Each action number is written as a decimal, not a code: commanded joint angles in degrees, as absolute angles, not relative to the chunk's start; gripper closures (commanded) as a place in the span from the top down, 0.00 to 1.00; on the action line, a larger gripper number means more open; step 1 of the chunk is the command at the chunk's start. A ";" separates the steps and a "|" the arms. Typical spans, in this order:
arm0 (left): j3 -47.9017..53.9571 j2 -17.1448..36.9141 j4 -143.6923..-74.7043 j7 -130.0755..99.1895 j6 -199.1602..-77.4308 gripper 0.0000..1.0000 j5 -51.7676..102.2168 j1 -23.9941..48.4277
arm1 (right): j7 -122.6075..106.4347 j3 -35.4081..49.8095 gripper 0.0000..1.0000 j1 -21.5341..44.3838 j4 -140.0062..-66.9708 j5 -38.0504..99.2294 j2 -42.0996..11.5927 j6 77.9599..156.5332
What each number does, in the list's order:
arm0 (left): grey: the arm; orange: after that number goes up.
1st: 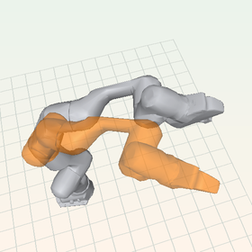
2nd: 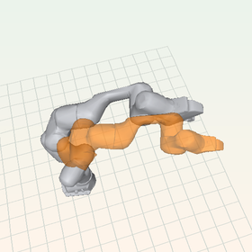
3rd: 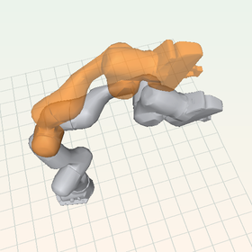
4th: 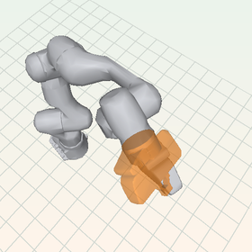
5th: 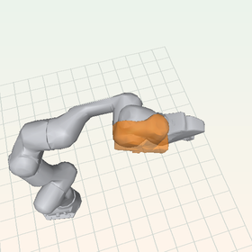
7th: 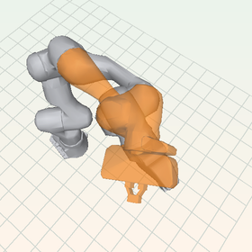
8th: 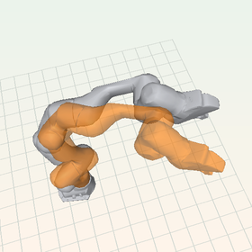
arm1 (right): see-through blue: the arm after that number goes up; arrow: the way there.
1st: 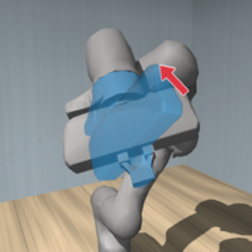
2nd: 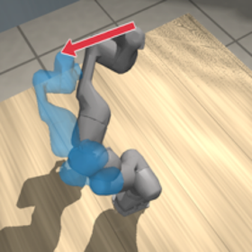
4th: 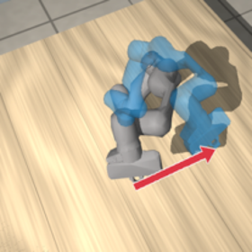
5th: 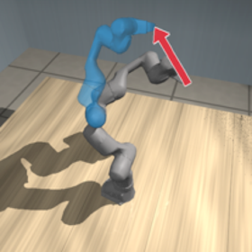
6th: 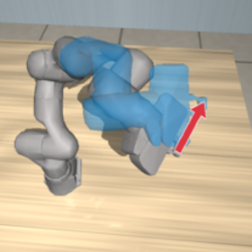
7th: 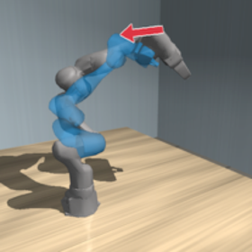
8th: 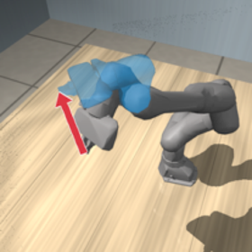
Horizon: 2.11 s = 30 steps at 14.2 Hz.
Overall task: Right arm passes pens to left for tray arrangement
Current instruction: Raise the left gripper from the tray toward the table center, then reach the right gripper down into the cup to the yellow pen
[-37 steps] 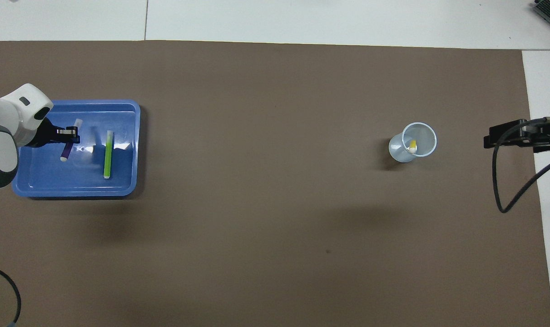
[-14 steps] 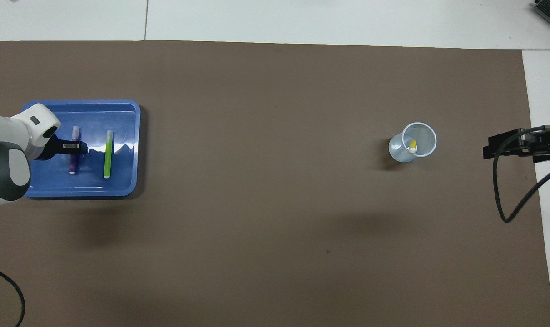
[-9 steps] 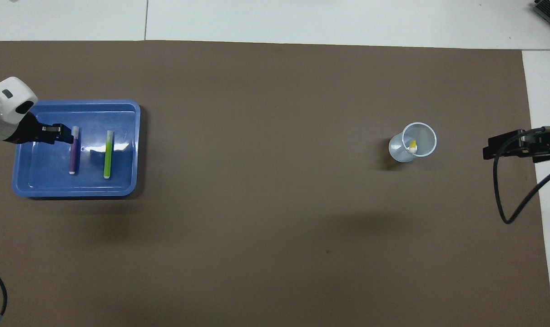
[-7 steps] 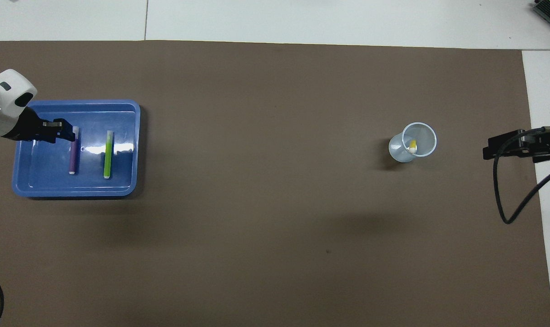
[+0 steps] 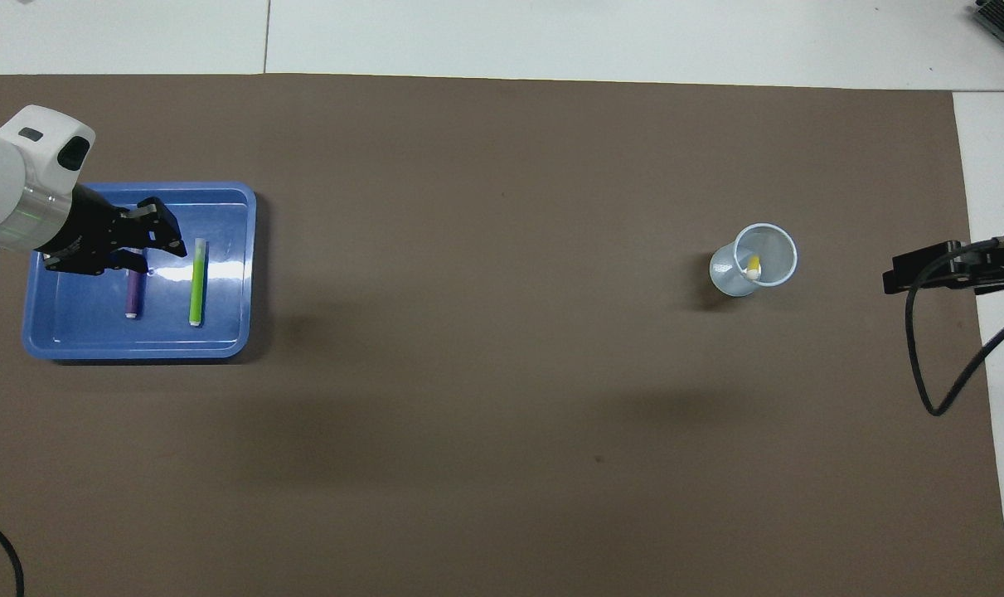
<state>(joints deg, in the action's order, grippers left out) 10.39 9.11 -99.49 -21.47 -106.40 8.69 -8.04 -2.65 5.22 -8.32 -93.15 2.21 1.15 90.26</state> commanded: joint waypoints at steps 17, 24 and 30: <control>10.90 8.35 -103.98 -86.91 -123.22 0.83 21.27 5.45 | -5.63 5.45 1.00 -8.97 -95.01 -1.49 2.72 90.97; 10.90 8.61 -103.45 -97.73 -124.37 1.00 21.27 6.42 | -11.60 6.15 1.00 -7.83 -95.45 -1.49 0.71 93.77; 10.99 7.91 -98.28 -98.43 -119.99 1.00 21.18 7.21 | -10.64 6.15 1.00 -2.38 -93.87 -3.77 -8.16 100.71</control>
